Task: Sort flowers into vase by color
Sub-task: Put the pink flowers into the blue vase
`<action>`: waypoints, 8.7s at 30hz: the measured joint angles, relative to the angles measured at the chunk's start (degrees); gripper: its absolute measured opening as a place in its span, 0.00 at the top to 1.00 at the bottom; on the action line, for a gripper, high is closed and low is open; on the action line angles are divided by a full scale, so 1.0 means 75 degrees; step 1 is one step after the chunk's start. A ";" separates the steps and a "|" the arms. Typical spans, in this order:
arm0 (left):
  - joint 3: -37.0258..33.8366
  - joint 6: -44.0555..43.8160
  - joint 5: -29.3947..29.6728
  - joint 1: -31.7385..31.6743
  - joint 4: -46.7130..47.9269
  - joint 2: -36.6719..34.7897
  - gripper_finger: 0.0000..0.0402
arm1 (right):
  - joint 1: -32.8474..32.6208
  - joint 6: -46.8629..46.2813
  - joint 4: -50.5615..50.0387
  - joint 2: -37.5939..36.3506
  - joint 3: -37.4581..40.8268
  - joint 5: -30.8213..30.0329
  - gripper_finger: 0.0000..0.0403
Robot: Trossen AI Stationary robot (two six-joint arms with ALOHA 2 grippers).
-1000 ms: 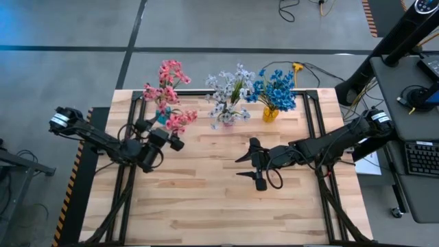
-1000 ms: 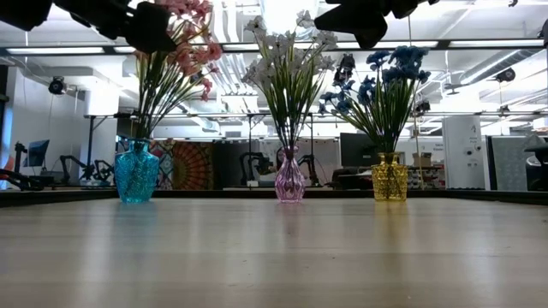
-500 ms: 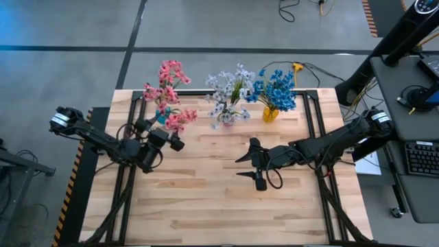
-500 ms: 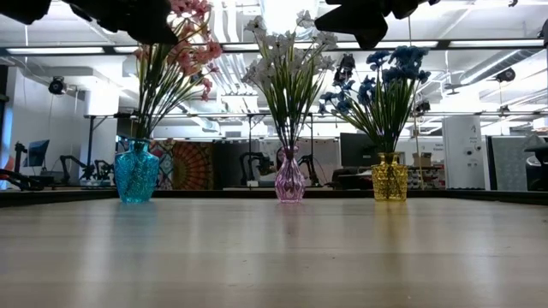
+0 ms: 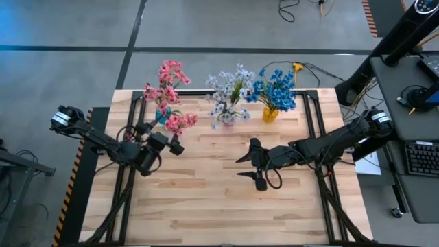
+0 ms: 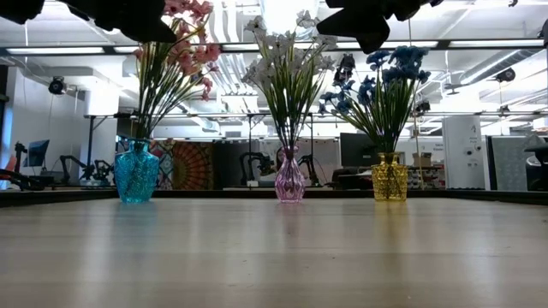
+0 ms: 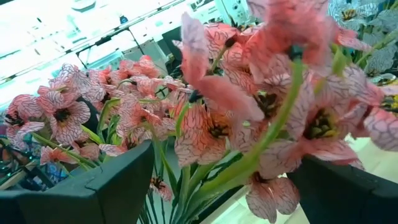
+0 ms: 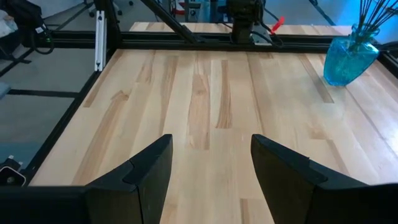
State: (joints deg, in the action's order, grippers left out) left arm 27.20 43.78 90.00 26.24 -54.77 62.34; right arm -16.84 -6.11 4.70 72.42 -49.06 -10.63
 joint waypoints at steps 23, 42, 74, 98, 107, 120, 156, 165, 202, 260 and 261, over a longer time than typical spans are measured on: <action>0.0004 -0.0785 -0.0009 0.0708 -0.0004 0.0096 0.17 | 0.0000 0.0017 0.0034 0.0000 0.0000 0.0000 0.48; 0.0438 0.0134 0.0012 0.1498 0.0001 0.0091 0.17 | 0.0000 -0.0039 0.0035 0.0000 0.0000 -0.0003 0.48; 0.0513 0.1083 0.0003 0.1489 -0.0002 -0.0755 0.14 | 0.0000 -0.0094 0.0040 0.0000 0.0000 -0.0192 0.48; 0.0507 0.1490 -0.0003 0.1122 0.0082 -0.1691 0.14 | 0.0003 0.0329 0.0673 0.0000 0.0000 -0.0836 0.48; 0.0507 0.1166 -0.0009 0.1122 0.0086 -0.2362 0.14 | 0.0003 0.0303 0.0669 0.0000 0.0000 -0.0816 0.48; 0.0504 0.0808 0.0006 0.1131 0.0167 -0.2622 0.15 | 0.0003 0.0300 0.0665 0.0000 0.0000 -0.0812 0.48; 0.3447 0.1285 -0.0008 0.1762 0.3367 -0.1979 0.15 | 0.0003 0.0221 0.0424 0.0000 0.0000 -0.0801 0.48; 0.4362 0.0819 -0.0012 0.3054 0.3517 0.0494 0.19 | 0.0000 0.0221 0.0278 0.0000 0.0000 -0.0793 0.48; 0.3252 -0.5025 -0.5135 0.2558 0.5363 0.3011 0.33 | 0.0000 -0.0050 -0.0543 0.0000 0.0000 -0.0318 0.48; 0.1154 -1.5900 -0.0168 0.0565 1.6172 -0.0296 0.29 | 0.1587 0.0160 -0.0226 -0.0003 -0.0140 -0.0321 0.48; 0.1154 -1.5899 -0.0138 0.0565 1.6034 -0.0272 0.29 | 0.1617 0.0160 -0.0228 -0.0003 -0.0140 -0.0323 0.48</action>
State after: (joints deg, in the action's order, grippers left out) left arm 35.86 -75.46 88.96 30.48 65.48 60.30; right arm -4.71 -4.91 2.98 72.40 -50.11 -13.06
